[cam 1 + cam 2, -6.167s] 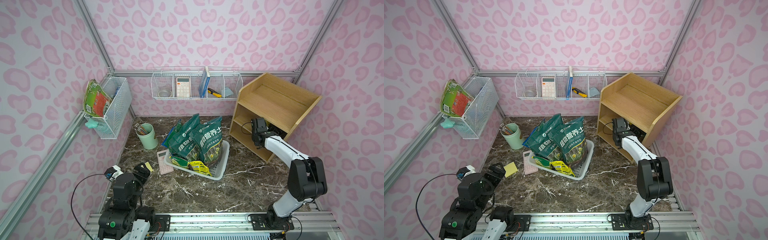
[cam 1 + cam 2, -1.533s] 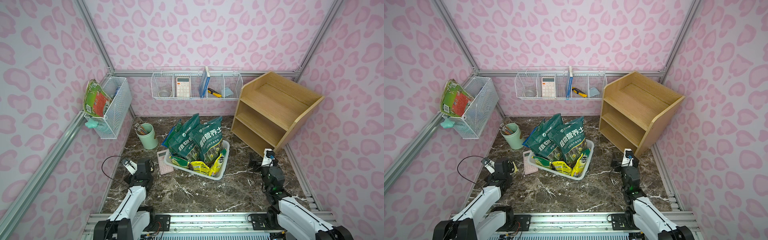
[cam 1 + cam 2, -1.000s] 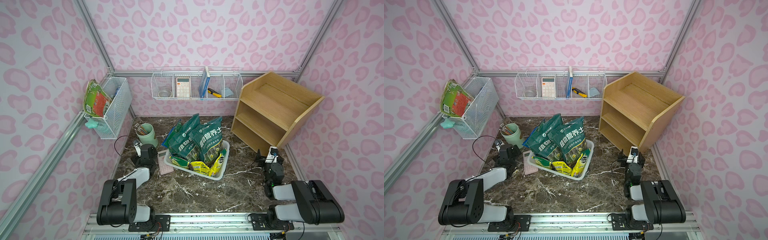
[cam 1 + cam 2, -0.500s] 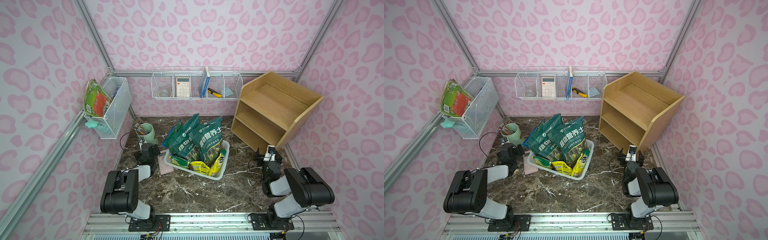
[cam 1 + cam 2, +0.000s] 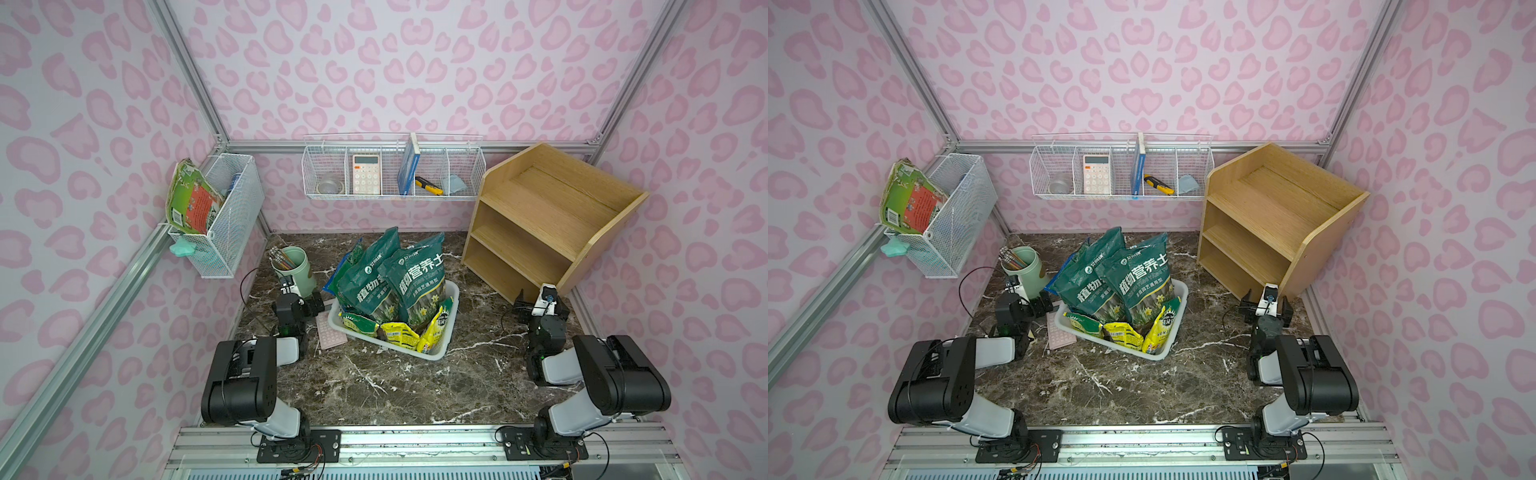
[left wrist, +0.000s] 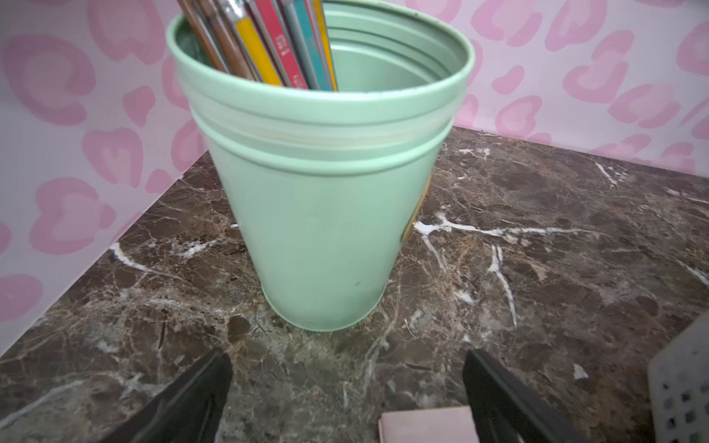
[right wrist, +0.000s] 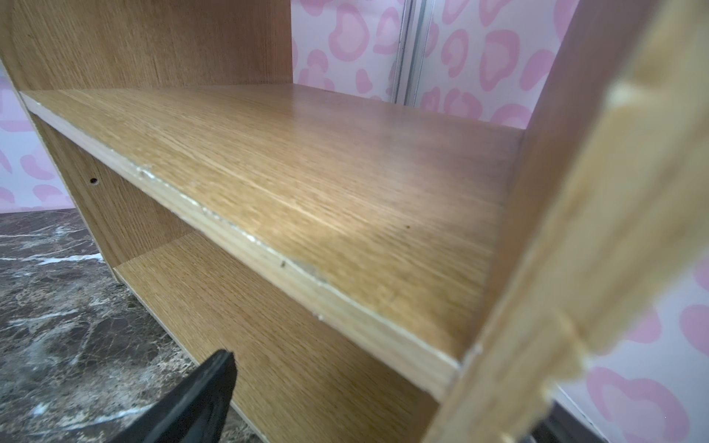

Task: Take down the fertilizer bag from the shelf
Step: Reset both arms

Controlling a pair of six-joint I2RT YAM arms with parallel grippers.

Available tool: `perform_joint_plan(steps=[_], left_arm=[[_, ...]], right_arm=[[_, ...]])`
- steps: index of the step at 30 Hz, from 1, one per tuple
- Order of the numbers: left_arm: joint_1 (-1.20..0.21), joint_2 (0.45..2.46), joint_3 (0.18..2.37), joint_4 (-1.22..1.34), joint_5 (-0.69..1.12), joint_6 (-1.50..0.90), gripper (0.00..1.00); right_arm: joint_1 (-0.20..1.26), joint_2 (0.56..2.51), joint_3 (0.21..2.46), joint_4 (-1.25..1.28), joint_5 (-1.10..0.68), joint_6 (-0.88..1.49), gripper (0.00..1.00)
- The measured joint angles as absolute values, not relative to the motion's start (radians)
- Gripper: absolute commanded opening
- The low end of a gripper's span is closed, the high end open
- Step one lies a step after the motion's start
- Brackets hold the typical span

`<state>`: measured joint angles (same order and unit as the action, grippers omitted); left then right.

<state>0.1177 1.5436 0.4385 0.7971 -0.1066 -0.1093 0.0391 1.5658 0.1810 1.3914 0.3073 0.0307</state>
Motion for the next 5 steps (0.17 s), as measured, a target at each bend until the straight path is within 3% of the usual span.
perform_joint_plan(steps=[5], left_arm=[[0.118,1.54,0.445,0.751,-0.107,-0.125,1.0]], right_arm=[[0.031,1.567,0.187,1.383,0.299,0.034,1.0]])
